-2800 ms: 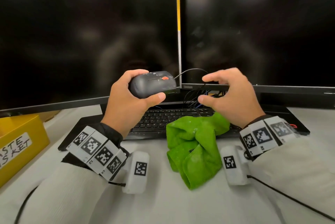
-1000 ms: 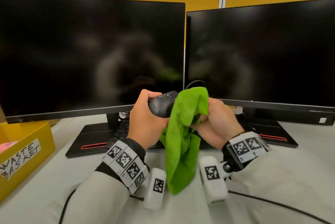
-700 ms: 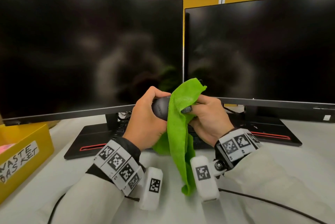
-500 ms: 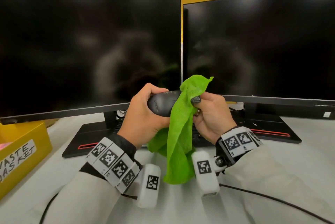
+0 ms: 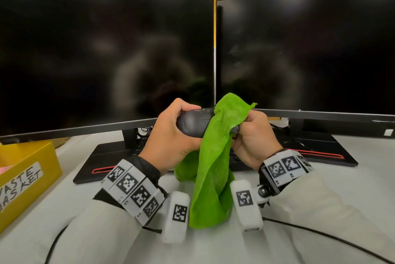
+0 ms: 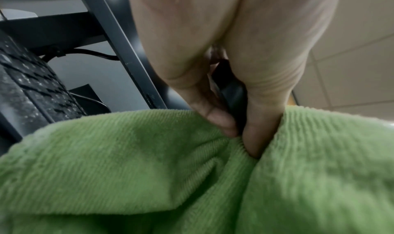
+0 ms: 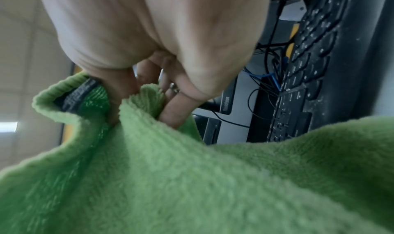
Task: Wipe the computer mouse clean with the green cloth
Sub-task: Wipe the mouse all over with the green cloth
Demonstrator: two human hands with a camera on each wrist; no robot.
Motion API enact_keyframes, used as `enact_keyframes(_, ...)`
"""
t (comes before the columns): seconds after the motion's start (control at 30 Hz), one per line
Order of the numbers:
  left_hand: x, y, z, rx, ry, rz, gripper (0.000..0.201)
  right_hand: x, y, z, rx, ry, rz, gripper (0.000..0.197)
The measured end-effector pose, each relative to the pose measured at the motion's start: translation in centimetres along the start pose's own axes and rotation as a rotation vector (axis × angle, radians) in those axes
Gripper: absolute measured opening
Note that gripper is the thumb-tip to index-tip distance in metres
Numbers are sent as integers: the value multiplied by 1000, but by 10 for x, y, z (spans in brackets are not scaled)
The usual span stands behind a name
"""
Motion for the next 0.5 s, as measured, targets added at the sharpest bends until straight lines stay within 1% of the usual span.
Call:
enact_keyframes(0.17,-3,-4,0,-17,4,26,64,-2,-2,2,99,-22,-50,22)
enact_keyframes(0.3,-2,-8,3,-21,18,31,66,-2,-3,3,209,2,-89,24)
enact_keyframes(0.4,-2,-11,6,-48,41,40,66,-3,-1,2,299,34,-99,13)
enact_keyframes(0.43,-3,-12,6,-51,46,39,67,-3,0,1,328,36,-112,17)
enact_keyframes(0.5,-3,-12,6,-59,45,33,68,-3,0,2,377,36,-142,37)
Point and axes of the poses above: each hand's wrist, its own x-axis towards the middle knuckle, its own z-axis out of the back of the hand, y = z × x, the point moved 1 cm from there along x, towards the middle knuckle
